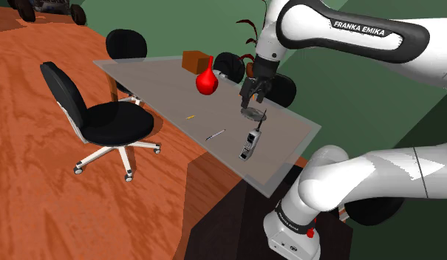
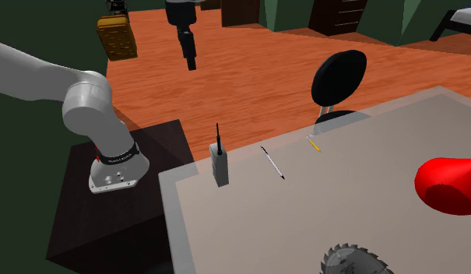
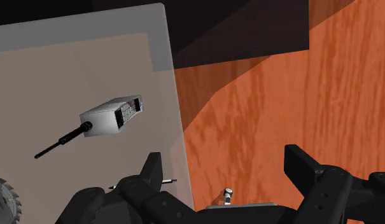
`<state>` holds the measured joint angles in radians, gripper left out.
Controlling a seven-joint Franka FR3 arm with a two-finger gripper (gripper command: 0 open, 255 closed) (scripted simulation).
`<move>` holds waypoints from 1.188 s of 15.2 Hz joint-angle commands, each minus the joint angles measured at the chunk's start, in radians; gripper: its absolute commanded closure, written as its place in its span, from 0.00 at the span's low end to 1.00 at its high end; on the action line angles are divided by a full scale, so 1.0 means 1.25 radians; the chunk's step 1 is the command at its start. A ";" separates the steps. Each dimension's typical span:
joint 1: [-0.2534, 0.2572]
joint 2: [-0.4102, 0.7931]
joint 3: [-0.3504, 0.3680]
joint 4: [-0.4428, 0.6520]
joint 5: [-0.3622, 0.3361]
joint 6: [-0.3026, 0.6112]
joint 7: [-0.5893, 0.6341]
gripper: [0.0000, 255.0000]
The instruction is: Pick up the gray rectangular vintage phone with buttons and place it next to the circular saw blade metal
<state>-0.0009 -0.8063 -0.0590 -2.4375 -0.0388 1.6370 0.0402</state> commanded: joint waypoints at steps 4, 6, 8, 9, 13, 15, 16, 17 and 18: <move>-0.021 0.061 -0.031 -0.010 -0.026 0.037 -0.018 0.00; -0.034 0.104 -0.052 -0.013 -0.042 0.062 -0.029 0.00; -0.047 0.151 -0.073 -0.013 -0.058 0.087 -0.039 0.00; -0.054 0.174 -0.083 -0.012 -0.065 0.100 -0.044 0.00; -0.079 0.275 -0.123 -0.001 -0.092 0.148 -0.065 0.00; -0.091 0.328 -0.143 0.009 -0.103 0.171 -0.075 0.00; -0.097 0.355 -0.153 0.014 -0.108 0.182 -0.080 0.00; -0.102 0.383 -0.162 0.021 -0.113 0.193 -0.085 0.00; -0.108 0.411 -0.172 0.028 -0.117 0.204 -0.090 0.00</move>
<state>-0.1294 -0.3296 -0.2626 -2.4131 -0.1799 1.8793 -0.0666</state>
